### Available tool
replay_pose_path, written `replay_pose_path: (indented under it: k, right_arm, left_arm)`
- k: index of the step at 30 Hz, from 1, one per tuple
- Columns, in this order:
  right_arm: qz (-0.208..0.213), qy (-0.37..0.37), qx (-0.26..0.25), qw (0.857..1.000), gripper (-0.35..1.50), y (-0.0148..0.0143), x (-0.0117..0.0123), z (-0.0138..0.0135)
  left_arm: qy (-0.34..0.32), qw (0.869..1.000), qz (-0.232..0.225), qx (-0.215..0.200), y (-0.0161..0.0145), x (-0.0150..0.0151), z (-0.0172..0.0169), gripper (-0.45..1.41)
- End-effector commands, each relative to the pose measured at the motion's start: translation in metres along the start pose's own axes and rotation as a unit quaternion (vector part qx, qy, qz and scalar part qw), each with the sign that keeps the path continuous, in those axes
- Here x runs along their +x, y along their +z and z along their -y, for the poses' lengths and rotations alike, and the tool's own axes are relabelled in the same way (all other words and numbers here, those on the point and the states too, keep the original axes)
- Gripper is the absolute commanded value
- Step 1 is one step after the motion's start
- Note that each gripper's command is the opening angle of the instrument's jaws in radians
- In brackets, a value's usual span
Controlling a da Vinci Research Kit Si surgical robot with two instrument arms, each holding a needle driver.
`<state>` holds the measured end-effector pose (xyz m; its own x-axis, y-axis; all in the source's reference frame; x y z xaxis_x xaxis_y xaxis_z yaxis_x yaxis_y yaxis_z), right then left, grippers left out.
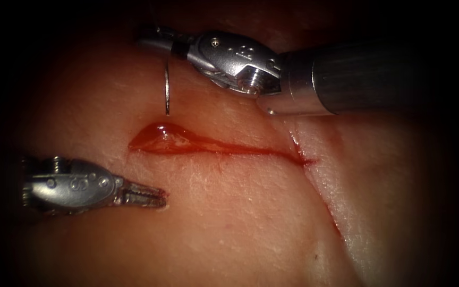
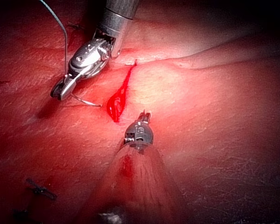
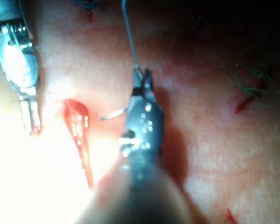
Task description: Wound Closure
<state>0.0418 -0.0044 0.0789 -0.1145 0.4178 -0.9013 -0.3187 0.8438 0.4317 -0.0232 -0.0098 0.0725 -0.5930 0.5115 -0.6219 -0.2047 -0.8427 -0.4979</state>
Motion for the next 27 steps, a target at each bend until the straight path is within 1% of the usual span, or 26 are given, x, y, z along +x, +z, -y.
replay_pose_path:
  k: [1, 6, 9, 11, 23, 27]
  right_arm:
    - [-0.001, 0.0, 0.0, 1.0, -0.35, 0.0007, -0.0004, -0.0001]
    - [-0.001, 0.003, 0.0, 1.0, -0.35, 0.0007, -0.0005, -0.0001]
    - [-0.001, 0.035, 0.0, 0.999, -0.35, 0.0008, -0.0005, -0.0002]
    - [-0.001, 0.041, 0.0, 0.999, -0.35, 0.0008, -0.0005, -0.0002]
    - [0.002, 0.049, -0.002, 0.999, -0.35, 0.0013, -0.0007, -0.0003]
    - [0.008, 0.074, -0.002, 0.997, -0.35, 0.0012, -0.0008, -0.0001]
  left_arm:
    - [0.0, 1.0, 0.0, -0.001, 0.0008, -0.0003, 0.0, -0.25]
    - [0.0, 1.0, 0.0, -0.001, 0.0008, -0.0003, -0.0001, -0.25]
    - [0.0, 1.0, 0.0, -0.001, 0.0008, -0.0003, -0.0001, -0.25]
    - [0.0, 1.0, 0.0, -0.001, 0.0008, -0.0003, -0.0001, -0.25]
    - [0.0, 1.0, 0.0, -0.001, 0.0008, -0.0003, -0.0001, -0.25]
    - [0.0, 1.0, 0.001, -0.001, 0.0008, -0.0003, -0.0001, -0.27]
